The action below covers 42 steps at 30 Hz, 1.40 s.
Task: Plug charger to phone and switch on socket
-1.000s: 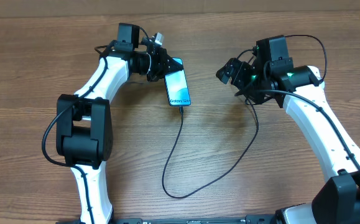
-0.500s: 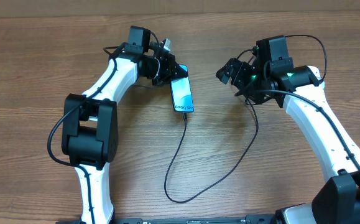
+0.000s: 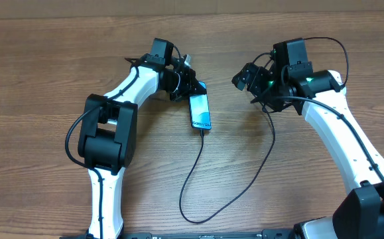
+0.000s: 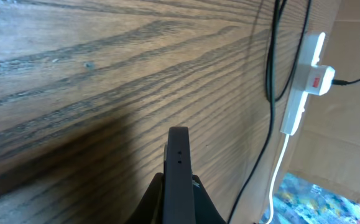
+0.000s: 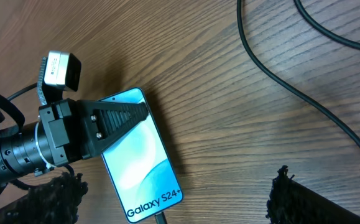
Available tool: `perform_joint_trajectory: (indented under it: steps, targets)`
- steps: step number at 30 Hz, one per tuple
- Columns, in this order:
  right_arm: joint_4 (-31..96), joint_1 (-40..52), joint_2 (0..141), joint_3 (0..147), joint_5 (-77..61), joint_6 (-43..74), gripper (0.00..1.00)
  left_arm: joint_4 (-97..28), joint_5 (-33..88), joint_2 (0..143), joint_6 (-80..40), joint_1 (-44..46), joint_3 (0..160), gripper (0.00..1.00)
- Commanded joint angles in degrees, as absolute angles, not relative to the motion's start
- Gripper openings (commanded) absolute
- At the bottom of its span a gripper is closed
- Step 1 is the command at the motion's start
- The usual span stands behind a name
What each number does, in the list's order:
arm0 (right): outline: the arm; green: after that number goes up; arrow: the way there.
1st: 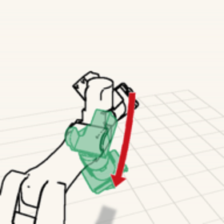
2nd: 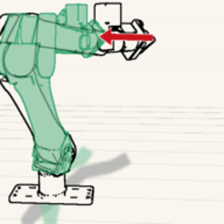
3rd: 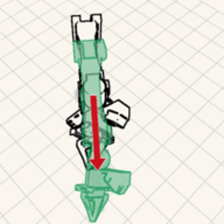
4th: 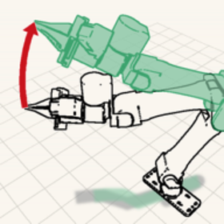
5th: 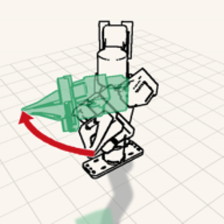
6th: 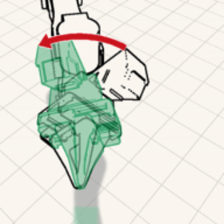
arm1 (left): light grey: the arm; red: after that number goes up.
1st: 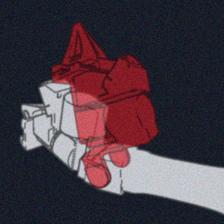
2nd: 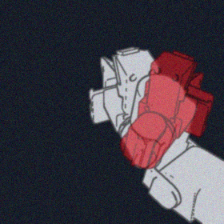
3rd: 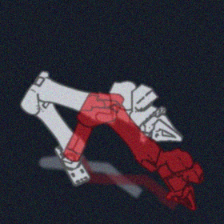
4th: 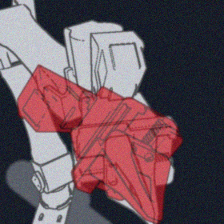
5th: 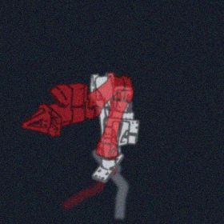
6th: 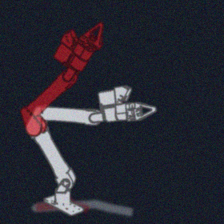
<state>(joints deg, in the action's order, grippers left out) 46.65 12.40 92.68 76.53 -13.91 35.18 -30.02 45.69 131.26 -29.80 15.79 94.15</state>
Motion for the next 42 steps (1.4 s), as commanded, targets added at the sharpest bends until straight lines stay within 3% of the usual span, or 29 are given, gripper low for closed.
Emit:
perform_joint_trajectory:
  steps: [1, 42]
  targets:
    - [46.7, 12.2, 91.3, 77.1, -12.7, 34.4, 0.98, -30.2, 45.1, 130.8, -29.8, 16.2, 95.0, 0.04]
    - [46.7, 12.3, 91.3, 77.1, -12.7, 34.4, 0.98, -34.1, 33.6, 130.9, -30.0, 19.4, 95.0, 0.04]
